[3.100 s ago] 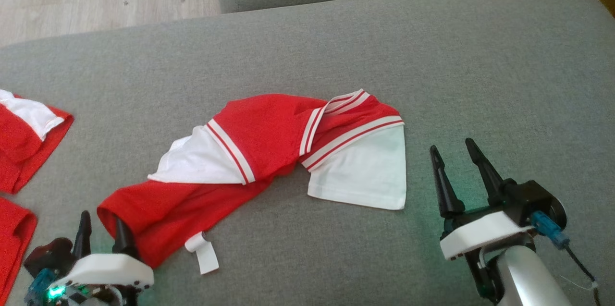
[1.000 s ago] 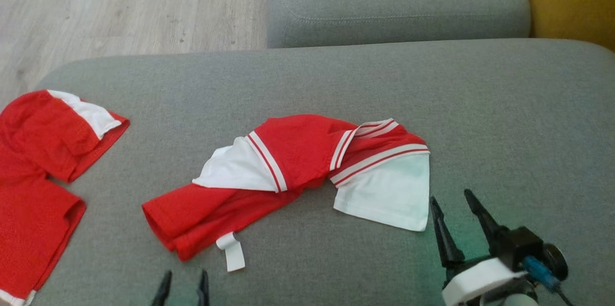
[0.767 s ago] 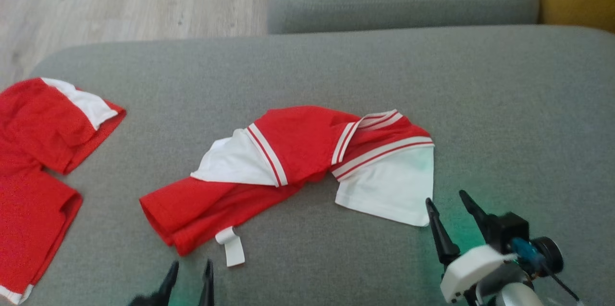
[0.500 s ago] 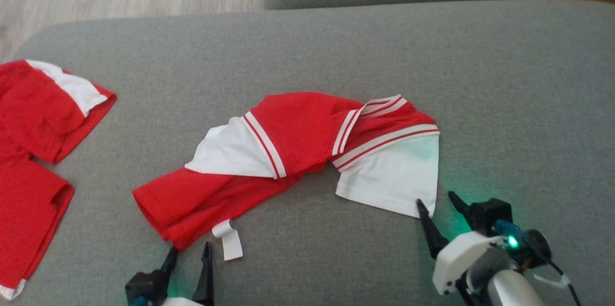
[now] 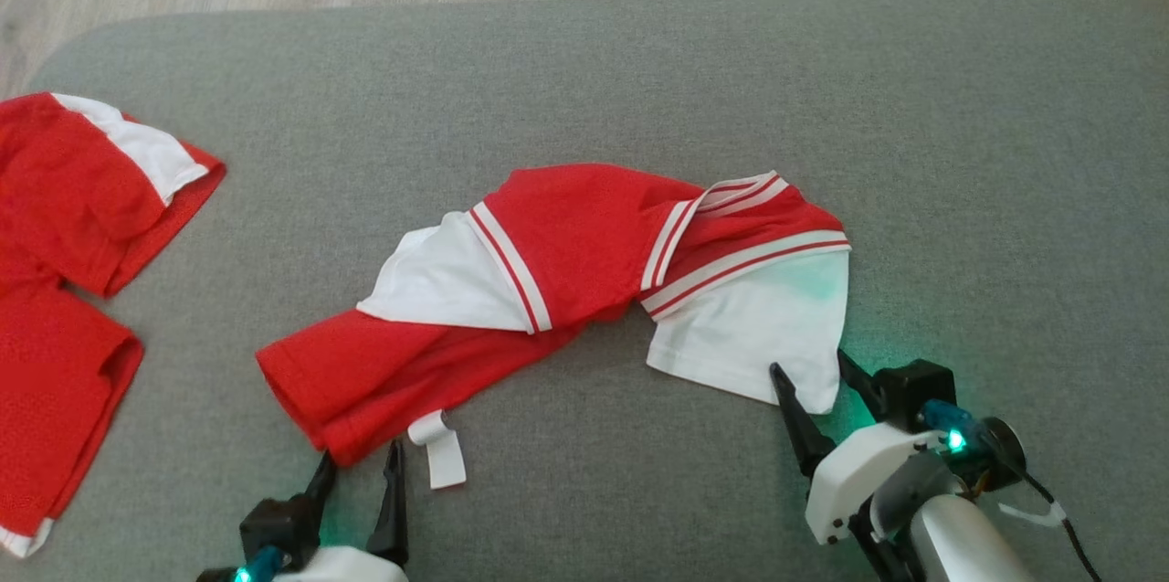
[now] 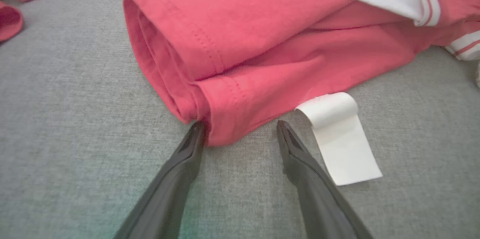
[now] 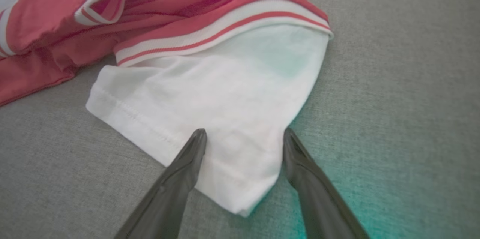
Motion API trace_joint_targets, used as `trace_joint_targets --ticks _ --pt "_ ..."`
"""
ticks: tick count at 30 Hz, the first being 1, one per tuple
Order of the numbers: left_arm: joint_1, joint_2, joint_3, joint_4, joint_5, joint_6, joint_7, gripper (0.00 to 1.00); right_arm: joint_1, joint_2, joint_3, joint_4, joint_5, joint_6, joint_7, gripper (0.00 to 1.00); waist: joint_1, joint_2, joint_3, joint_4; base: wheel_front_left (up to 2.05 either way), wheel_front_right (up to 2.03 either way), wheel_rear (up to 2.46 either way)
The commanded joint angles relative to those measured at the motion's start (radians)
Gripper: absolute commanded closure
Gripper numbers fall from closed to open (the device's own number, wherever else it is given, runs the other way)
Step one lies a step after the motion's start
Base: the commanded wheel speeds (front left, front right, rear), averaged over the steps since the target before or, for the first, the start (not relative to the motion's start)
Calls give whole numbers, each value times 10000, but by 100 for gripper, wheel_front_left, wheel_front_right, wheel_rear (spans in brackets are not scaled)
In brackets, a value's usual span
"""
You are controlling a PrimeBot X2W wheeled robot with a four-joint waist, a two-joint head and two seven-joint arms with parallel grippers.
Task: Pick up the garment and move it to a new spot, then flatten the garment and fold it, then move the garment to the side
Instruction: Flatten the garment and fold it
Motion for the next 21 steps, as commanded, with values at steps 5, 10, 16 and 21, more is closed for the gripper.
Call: trace_joint_targets --ticks 5,10,16,21 --pt "-254 102 385 -285 -210 201 -18 0 -412 -27 285 -147 62 -7 -172 0 -1 0 57 1 0 0 0" --pt "-366 180 434 -440 -357 170 19 0 -502 -27 315 -116 78 -7 -215 0 -1 0 118 -9 0 0 0" --pt "-443 208 269 -452 -423 37 146 0 -545 -26 436 -26 150 -7 -185 0 -1 0 97 -64 0 0 0" --pt "-568 235 84 -349 -453 -93 142 9 -618 -26 588 203 439 -7 -62 0 -1 0 42 -126 0 0 0"
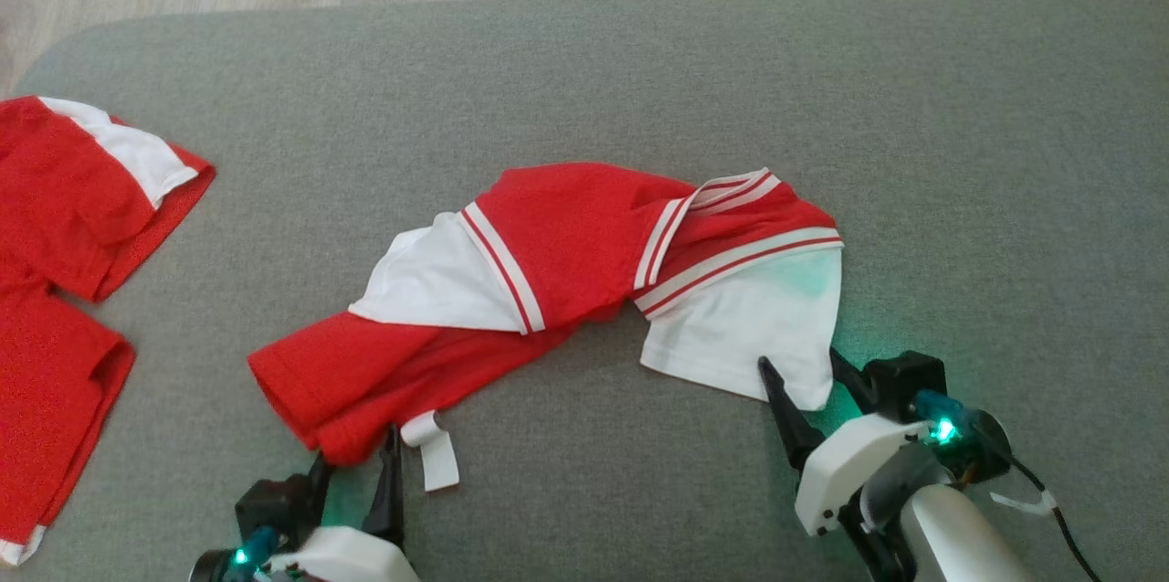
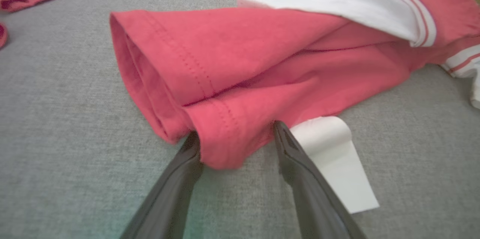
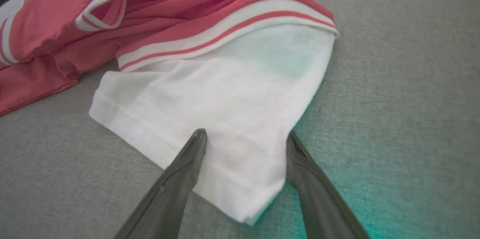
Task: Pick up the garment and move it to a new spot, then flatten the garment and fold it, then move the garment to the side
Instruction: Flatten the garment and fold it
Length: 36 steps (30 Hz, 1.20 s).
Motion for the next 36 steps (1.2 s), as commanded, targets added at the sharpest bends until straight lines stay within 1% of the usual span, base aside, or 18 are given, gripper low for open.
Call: trace_joint_targets --ticks 1,5,6,7,8,9,10,11,14,16,19,22,25,28,32,36 --pt "-340 167 198 -128 -91 -64 -29 15 -358 -24 327 -82 167 -7 52 0 0 0 -26 -25 0 0 0" --pt "-374 220 115 -17 -149 -161 -53 34 -565 -24 490 237 341 -7 117 0 0 0 -104 -97 0 0 0" --pt "-382 228 101 17 -176 -183 -51 47 -628 -24 566 317 467 -7 128 16 0 0 -122 -112 0 0 0" --pt "-389 227 88 57 -215 -210 -48 55 -681 -24 678 410 659 -7 162 62 0 0 -162 -118 0 0 0" --pt "-395 229 63 98 -241 -235 -35 60 -734 -24 780 501 855 -7 188 75 0 0 -191 -120 0 0 0" --pt "-398 229 35 141 -278 -268 -16 73 -799 -24 857 592 955 -7 175 100 0 0 -232 -116 0 0 0" --pt "-396 227 5 186 -322 -305 5 81 -852 -24 968 686 1009 -7 171 100 0 0 -284 -108 0 0 0" --pt "-389 234 -33 232 -360 -343 38 100 -887 -24 1066 751 1128 -7 153 100 0 0 -342 -104 0 0 0" --pt "-283 209 -28 215 -770 -488 235 100 -915 -24 1237 744 1590 -7 16 100 0 0 -557 -101 0 0 0" --pt "-117 202 18 -12 -1187 -582 445 100 -887 -24 1177 552 1815 -7 -105 100 0 0 -722 -120 0 0 0" --pt "268 259 130 -873 -2145 -697 939 100 -767 -70 984 -297 2478 -7 -97 100 0 0 -944 -181 0 0 0" --pt "759 488 13 -2631 -3496 -745 1753 100 -544 -399 673 -1813 3488 -7 274 100 0 0 -1176 -262 0 0 0" --pt "1274 1028 -234 -5163 -5179 -752 2662 100 -273 -940 232 -3587 4372 -7 941 100 0 0 -1399 -364 0 0 0" --pt "1653 1554 -91 -7676 -6738 -754 3448 100 -64 -1409 -317 -5306 5008 -7 1710 100 0 0 -1571 -491 0 0 0" --pt "1580 2090 232 -10292 -8154 -713 4406 100 20 -1620 -1260 -7265 5755 -7 2658 100 0 0 -1655 -608 0 0 0" --pt "955 2314 388 -12090 -9334 -238 5283 100 -163 -1547 -2186 -8866 6347 -7 3493 100 0 0 -1695 -774 0 0 0"
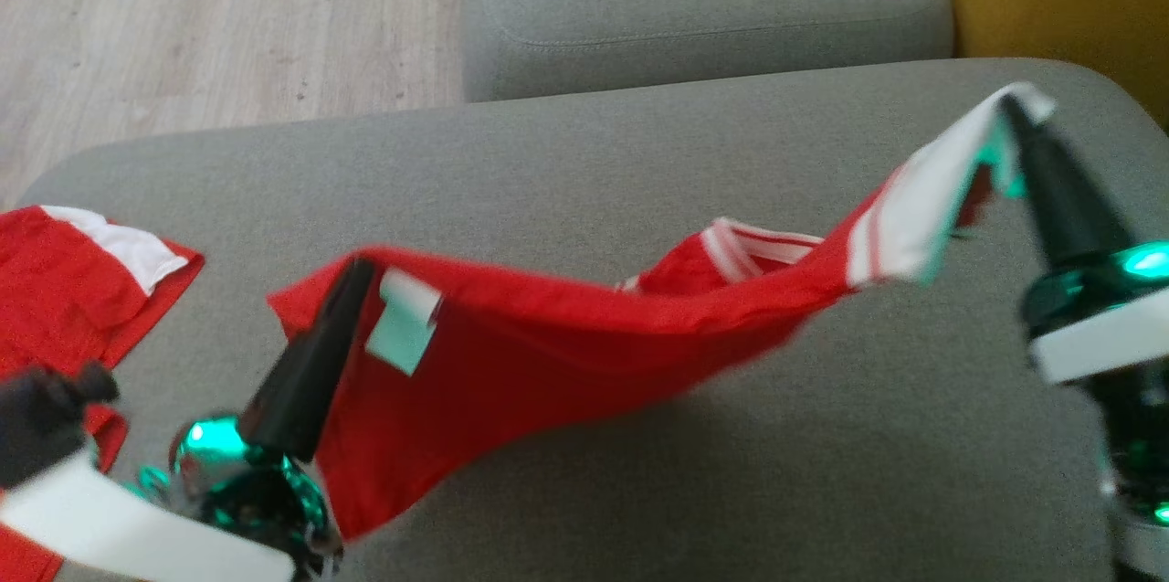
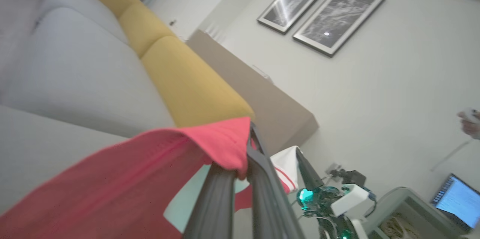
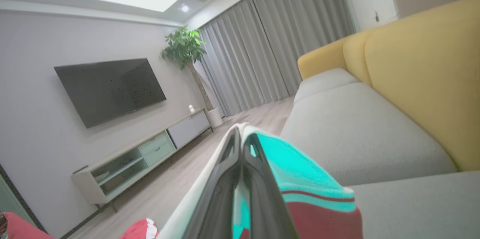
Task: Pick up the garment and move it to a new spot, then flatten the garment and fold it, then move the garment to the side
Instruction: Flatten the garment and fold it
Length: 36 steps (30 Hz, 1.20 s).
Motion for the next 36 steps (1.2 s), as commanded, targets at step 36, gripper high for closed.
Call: trace_joint_targets --ticks 36 --pt "-15351 685 -976 8391 4131 457 -977 100 -13250 1463 -1819 4801 -3218 -7 -148 100 1 -1 5784 -689 0 0 0"
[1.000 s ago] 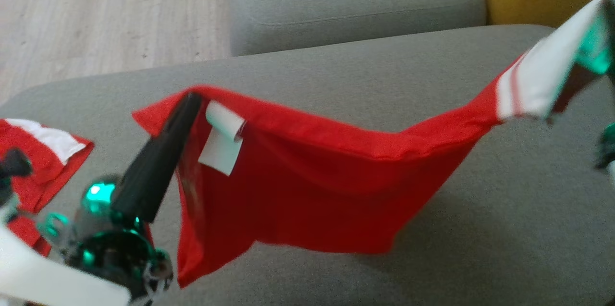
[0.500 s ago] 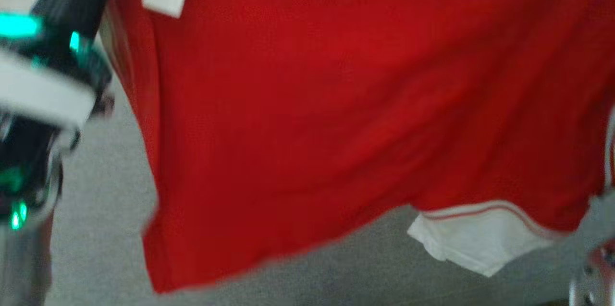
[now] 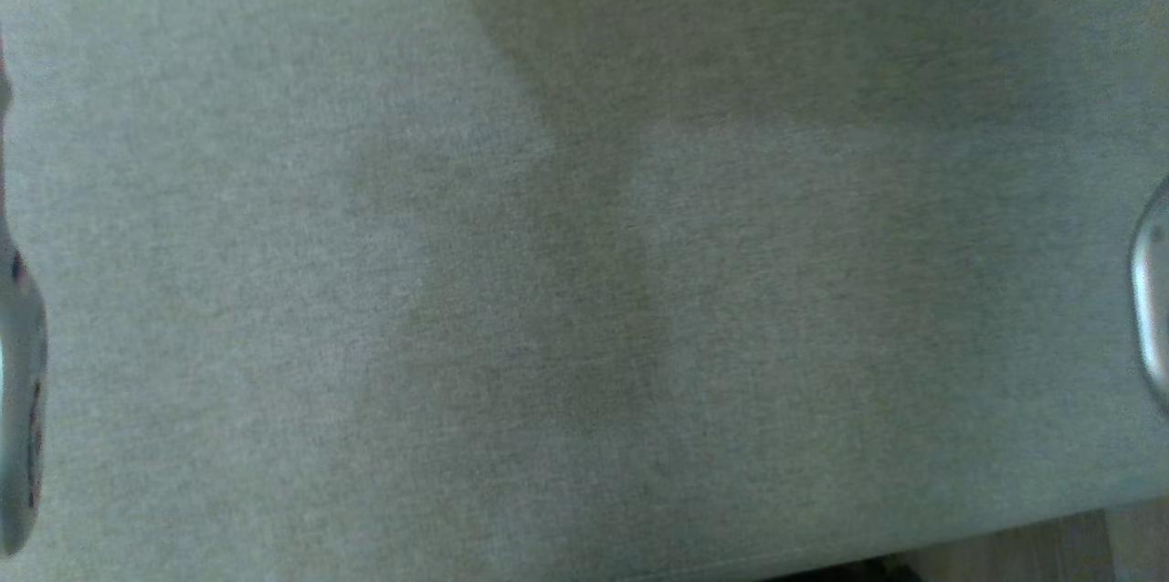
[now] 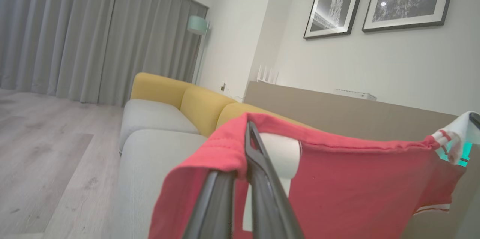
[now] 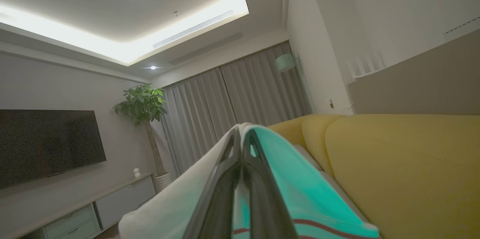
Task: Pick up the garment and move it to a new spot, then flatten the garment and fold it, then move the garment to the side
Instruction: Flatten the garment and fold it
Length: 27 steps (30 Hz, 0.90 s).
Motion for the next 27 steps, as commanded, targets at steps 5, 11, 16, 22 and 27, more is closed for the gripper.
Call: trace_joint_targets --ticks 5,11,16,22,27 --pt "-794 22 33 1222 453 -462 -1421 100 -473 209 196 539 49 -7 -657 100 -5 1 674 196 0 0 0" --pt "973 102 -435 2067 87 -804 -2046 100 2151 210 562 393 458 -7 -895 100 -5 1 216 137 0 0 0" --pt "3771 384 -1080 1694 -360 -881 -2392 100 5408 68 889 -279 915 -7 -957 100 -5 1 -508 90 0 0 0" --pt "6643 660 -1682 960 -597 -891 -2752 100 8645 -301 1186 -1002 1198 -7 -665 100 -5 1 -1235 179 0 0 0" --pt "9518 904 -2117 76 -556 -561 -3299 100 11635 -515 1326 -1726 1130 -7 -341 100 -5 1 -2160 211 0 0 0"
